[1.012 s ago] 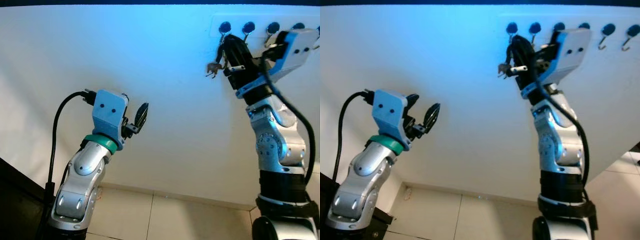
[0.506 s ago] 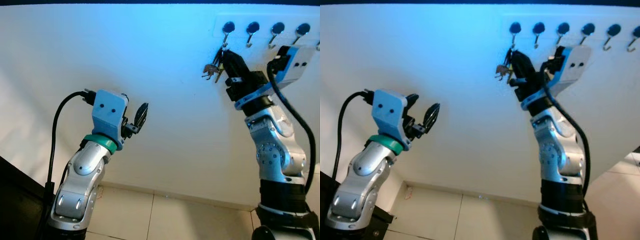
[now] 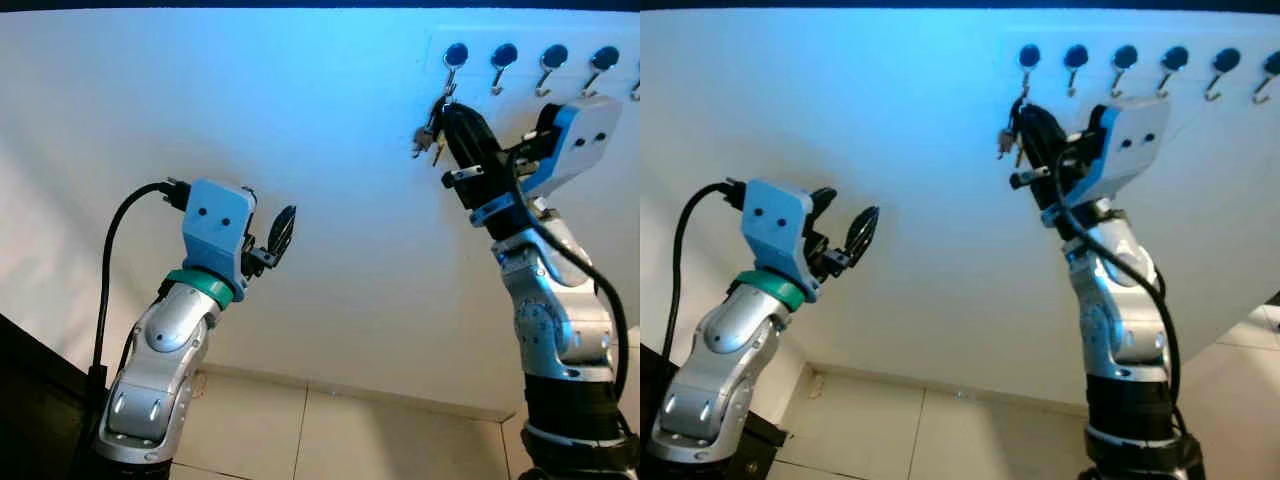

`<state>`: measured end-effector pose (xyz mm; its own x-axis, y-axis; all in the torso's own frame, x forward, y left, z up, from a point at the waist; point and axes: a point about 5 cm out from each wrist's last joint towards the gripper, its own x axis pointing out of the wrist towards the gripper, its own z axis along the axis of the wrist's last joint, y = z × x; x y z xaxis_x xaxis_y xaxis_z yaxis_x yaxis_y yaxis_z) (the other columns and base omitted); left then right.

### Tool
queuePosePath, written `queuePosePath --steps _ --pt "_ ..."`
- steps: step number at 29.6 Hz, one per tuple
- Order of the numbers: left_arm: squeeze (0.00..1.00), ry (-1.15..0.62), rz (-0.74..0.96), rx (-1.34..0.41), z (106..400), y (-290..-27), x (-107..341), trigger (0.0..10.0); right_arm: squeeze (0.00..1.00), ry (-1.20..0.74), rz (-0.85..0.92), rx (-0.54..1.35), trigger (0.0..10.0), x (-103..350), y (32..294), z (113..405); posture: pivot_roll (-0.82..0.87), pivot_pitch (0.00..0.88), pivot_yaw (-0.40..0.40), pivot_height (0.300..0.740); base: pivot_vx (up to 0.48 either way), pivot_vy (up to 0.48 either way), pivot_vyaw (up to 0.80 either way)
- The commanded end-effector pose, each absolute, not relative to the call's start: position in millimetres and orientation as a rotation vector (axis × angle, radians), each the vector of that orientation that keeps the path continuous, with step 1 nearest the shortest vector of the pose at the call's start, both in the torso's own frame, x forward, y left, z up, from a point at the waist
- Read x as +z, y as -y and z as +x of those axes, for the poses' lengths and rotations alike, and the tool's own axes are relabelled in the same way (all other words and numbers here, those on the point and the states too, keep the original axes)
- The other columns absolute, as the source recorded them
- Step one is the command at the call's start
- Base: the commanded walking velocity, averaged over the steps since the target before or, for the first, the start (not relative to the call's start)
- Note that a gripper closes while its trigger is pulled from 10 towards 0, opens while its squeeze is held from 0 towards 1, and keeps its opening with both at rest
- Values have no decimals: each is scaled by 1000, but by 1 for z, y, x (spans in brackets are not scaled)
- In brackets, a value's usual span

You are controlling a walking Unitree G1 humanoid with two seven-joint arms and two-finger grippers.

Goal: Hang keys on a hook

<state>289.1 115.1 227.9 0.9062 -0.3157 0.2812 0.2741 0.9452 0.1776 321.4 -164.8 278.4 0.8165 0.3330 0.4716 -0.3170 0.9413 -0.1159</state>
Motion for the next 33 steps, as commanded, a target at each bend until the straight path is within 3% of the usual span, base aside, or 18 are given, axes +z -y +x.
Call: queuePosePath --steps 1,2,3,23,24,33 --pt "0 290 138 -312 288 -116 224 10000 1000 498 -39 344 10000 275 163 322 -101 73 152 740 0 0 0" --pt "0 289 137 -312 288 -116 224 10000 1000 499 -29 342 10000 275 164 321 -101 74 152 740 0 0 0" --pt "0 288 136 -312 288 -116 223 10000 0 501 -24 340 10000 275 164 321 -101 74 152 740 0 0 0" --pt "0 201 159 -269 285 -125 205 10000 0 389 -45 377 10000 226 147 286 -118 89 147 740 0 0 0" --pt "0 180 158 -232 286 -128 202 10000 0 384 -61 289 10000 221 151 283 -126 91 140 740 0 0 0" --pt "0 145 166 -72 291 -141 195 10000 0 323 -112 129 10000 200 157 271 -157 92 123 740 0 0 0"
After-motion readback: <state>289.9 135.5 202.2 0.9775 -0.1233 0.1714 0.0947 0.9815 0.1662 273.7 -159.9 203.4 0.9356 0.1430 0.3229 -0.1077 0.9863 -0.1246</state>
